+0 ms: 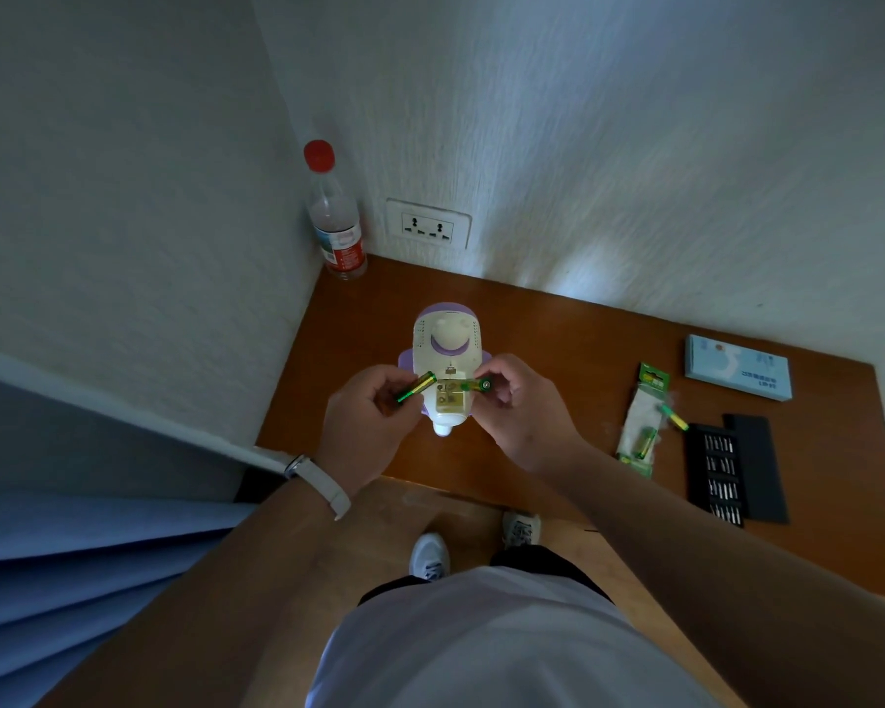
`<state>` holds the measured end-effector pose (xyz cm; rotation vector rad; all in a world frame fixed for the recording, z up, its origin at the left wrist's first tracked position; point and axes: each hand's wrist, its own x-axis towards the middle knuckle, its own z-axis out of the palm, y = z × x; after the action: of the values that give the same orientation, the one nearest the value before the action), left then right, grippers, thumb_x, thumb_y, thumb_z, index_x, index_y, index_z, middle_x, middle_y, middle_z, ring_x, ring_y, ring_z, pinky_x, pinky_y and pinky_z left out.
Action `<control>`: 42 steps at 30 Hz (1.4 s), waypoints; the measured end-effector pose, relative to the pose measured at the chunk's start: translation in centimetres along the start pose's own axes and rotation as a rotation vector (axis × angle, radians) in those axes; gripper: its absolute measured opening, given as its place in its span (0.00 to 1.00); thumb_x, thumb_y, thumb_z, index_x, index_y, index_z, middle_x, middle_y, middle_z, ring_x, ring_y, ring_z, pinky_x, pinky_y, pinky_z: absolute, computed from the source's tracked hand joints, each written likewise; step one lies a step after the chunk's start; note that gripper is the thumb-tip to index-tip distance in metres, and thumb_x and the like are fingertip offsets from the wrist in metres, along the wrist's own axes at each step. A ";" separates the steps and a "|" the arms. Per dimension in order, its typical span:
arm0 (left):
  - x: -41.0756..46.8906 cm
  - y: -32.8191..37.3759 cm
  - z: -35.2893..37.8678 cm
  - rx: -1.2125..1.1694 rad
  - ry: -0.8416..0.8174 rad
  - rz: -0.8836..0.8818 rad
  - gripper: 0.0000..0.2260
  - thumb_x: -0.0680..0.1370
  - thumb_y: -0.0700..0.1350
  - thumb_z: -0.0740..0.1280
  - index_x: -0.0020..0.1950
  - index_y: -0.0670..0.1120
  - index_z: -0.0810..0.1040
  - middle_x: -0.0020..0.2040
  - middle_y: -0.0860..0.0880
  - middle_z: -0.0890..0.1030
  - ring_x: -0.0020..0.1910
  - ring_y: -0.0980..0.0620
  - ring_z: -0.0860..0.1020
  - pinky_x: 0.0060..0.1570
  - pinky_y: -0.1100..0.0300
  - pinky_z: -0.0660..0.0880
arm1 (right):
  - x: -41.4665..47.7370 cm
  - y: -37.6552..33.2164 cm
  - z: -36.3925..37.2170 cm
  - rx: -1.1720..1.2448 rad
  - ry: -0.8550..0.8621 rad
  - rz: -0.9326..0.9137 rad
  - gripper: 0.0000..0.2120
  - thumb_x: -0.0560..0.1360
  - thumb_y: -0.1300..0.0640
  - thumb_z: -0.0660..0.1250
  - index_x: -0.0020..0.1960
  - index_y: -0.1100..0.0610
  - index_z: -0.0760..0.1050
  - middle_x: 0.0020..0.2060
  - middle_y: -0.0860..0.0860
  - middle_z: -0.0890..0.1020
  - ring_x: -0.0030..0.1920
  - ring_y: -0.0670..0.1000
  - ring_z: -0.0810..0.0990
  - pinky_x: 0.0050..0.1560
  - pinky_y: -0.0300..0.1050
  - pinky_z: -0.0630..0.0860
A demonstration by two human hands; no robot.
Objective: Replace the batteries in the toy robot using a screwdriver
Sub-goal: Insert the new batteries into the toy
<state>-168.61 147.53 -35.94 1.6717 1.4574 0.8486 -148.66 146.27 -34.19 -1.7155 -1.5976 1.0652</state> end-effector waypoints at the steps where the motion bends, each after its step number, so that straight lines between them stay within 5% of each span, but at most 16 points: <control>1: 0.1 0.0 0.0 -0.007 -0.004 -0.003 0.09 0.77 0.40 0.73 0.57 0.44 0.80 0.48 0.53 0.82 0.46 0.65 0.79 0.43 0.74 0.75 | 0.1 0.0 0.1 -0.008 0.003 -0.012 0.12 0.76 0.56 0.70 0.58 0.54 0.73 0.52 0.48 0.82 0.49 0.43 0.81 0.41 0.34 0.79; 5: 0.4 0.5 0.0 0.018 -0.031 0.016 0.09 0.76 0.40 0.73 0.56 0.44 0.79 0.47 0.56 0.79 0.45 0.64 0.78 0.42 0.75 0.75 | 0.3 -0.2 0.5 -0.036 0.001 -0.053 0.13 0.76 0.59 0.70 0.58 0.55 0.74 0.54 0.50 0.82 0.53 0.46 0.81 0.49 0.41 0.82; 11: 1.4 1.2 0.6 0.098 -0.090 0.058 0.09 0.76 0.38 0.72 0.56 0.42 0.81 0.41 0.58 0.76 0.40 0.60 0.75 0.41 0.74 0.73 | 0.9 -0.2 1.1 -0.149 0.011 -0.114 0.11 0.75 0.59 0.69 0.57 0.56 0.76 0.45 0.50 0.82 0.42 0.46 0.81 0.42 0.45 0.81; 17: 2.1 1.6 1.2 0.147 -0.136 0.068 0.08 0.78 0.40 0.71 0.57 0.45 0.82 0.40 0.61 0.73 0.39 0.61 0.74 0.39 0.73 0.71 | 1.3 -0.2 1.4 -0.181 0.011 -0.116 0.11 0.76 0.60 0.69 0.58 0.57 0.77 0.43 0.47 0.80 0.40 0.44 0.78 0.38 0.30 0.73; 22: 2.3 1.2 1.8 0.171 -0.145 0.083 0.08 0.78 0.41 0.71 0.57 0.46 0.82 0.41 0.59 0.75 0.42 0.60 0.75 0.42 0.69 0.73 | 1.5 0.3 1.7 -0.180 0.003 -0.139 0.12 0.75 0.60 0.69 0.58 0.58 0.77 0.45 0.51 0.82 0.44 0.47 0.80 0.43 0.40 0.79; 33: 2.1 1.0 2.5 0.204 -0.127 0.069 0.08 0.79 0.42 0.70 0.57 0.46 0.82 0.43 0.58 0.74 0.42 0.60 0.74 0.42 0.70 0.71 | 1.6 0.4 1.7 -0.186 -0.013 -0.156 0.12 0.76 0.60 0.69 0.59 0.58 0.77 0.44 0.46 0.79 0.39 0.39 0.76 0.39 0.26 0.71; 42: 1.6 0.7 3.0 0.154 -0.062 0.026 0.10 0.77 0.38 0.71 0.58 0.45 0.80 0.42 0.56 0.74 0.42 0.59 0.75 0.42 0.68 0.72 | 1.4 0.5 1.5 -0.203 -0.020 -0.122 0.11 0.76 0.59 0.68 0.58 0.57 0.76 0.36 0.39 0.73 0.35 0.38 0.74 0.35 0.27 0.69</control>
<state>-165.49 148.77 -36.77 1.8178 1.4935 0.7076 -149.73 147.41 -35.66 -1.7140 -1.8518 0.8890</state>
